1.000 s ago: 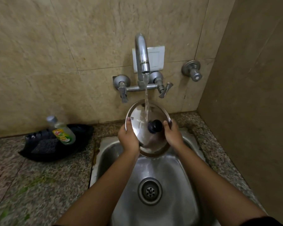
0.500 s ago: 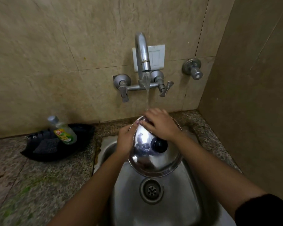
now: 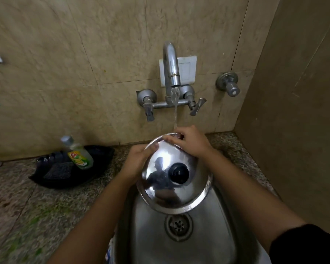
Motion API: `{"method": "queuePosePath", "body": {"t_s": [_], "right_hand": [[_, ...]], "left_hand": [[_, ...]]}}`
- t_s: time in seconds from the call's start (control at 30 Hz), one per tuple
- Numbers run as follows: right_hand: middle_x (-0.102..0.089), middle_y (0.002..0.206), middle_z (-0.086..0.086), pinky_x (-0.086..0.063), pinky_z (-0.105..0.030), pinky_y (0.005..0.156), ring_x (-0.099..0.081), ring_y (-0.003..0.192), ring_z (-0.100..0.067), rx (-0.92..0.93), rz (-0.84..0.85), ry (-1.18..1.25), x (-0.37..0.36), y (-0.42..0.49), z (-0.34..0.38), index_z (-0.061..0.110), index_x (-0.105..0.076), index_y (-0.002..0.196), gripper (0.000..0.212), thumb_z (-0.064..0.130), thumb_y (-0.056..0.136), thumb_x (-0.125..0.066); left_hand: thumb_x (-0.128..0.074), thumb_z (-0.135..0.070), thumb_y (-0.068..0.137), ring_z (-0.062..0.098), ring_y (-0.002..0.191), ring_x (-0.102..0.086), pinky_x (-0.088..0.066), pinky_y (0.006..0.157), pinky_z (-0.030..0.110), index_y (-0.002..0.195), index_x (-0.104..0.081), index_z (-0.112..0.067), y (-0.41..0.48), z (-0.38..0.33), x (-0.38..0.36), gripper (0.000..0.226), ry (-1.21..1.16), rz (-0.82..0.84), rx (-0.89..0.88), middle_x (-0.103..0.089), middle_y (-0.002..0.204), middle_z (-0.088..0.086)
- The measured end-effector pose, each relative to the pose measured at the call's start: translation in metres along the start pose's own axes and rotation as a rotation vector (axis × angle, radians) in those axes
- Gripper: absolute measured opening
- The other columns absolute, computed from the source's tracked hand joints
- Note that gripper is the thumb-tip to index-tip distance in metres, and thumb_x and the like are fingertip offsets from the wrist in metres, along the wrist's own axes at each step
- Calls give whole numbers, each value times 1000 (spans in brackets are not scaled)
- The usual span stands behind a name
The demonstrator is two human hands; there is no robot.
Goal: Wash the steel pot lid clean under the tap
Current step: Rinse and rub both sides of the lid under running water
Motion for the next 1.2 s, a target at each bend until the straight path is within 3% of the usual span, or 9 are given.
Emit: {"method": "queuePosePath", "body": {"t_s": [0.13, 0.23, 0.37, 0.47, 0.57, 0.77, 0.9, 1.1, 1.2], "right_hand": [[-63, 63, 3, -47, -36, 60, -58, 62, -12, -244, -226, 94, 9, -3, -25, 20, -62, 69, 44, 59, 87, -52], [-65, 73, 1, -44, -30, 60, -59, 67, -13, -107, -49, 38, 7, 0, -4, 19, -66, 82, 39, 56, 88, -54], [-54, 62, 9, -37, -23, 55, -49, 58, -3, 98, 198, -36, -5, -1, 19, 25, -56, 70, 31, 52, 86, -58], [-57, 59, 2, -45, -37, 59, -54, 58, -13, -112, -14, 166, -3, -7, -17, 20, -57, 65, 46, 63, 81, -57], [-55, 55, -1, -47, -44, 59, -53, 55, -17, -245, -201, 207, 0, -13, -43, 12, -53, 61, 55, 63, 83, -54], [-60, 64, 3, -41, -32, 57, -56, 61, -12, -94, -92, 4, -1, -11, -11, 20, -57, 72, 39, 57, 87, -54], [-67, 101, -7, -50, -42, 79, -63, 92, -26, -67, -265, -31, -11, -31, -39, 17, -63, 105, 26, 33, 96, -45], [-38, 152, -7, -30, -47, 113, -36, 139, -27, 173, 3, -422, -47, -96, -68, 25, -35, 146, 76, 0, 78, -59], [-38, 152, -1, -21, -37, 114, -31, 141, -21, 377, 44, -407, -58, -104, -54, 26, -36, 145, 60, 12, 89, -53]], "left_hand": [[-61, -22, 91, 24, 69, -68, -55, 65, 31, 91, -70, 0, -3, 18, 15, 23, -166, -100, 99, -73, 78, 12], [-65, -17, 87, 24, 71, -69, -54, 66, 29, 94, -70, 3, 3, 7, 12, 21, -19, 67, 103, -74, 77, 11], [-66, -14, 85, 22, 66, -67, -53, 64, 28, 94, -69, 9, 8, -10, 0, 25, 115, 213, 34, -72, 78, 16], [-70, -27, 80, 32, 72, -55, -44, 69, 43, 87, -67, 10, 5, 3, 4, 38, -40, 47, 44, -62, 80, 24], [-62, -16, 89, 29, 66, -66, -54, 66, 33, 89, -67, 6, 0, 12, 7, 23, -181, 15, 154, -70, 75, 20], [-62, -32, 90, 27, 70, -66, -52, 68, 33, 86, -70, 2, 7, 6, 2, 35, 21, 38, 97, -71, 79, 17], [-58, -33, 92, 25, 76, -67, -53, 76, 35, 88, -72, -7, -2, 27, 17, 30, -131, -153, 145, -72, 86, 15], [-56, -34, 94, 27, 77, -62, -50, 67, 31, 83, -66, -5, -15, 59, 34, 32, -151, -375, 245, -66, 84, 14], [-54, -31, 95, 25, 75, -62, -49, 63, 33, 99, -63, -4, -22, 67, 27, 29, -321, -363, 403, -66, 88, 13]]}}
Point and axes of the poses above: each hand's wrist, its own y-axis towards the middle knuckle, its own x-axis out of the back of the hand, z = x × y, the point moved 3 cm from there along y, towards the middle knuckle
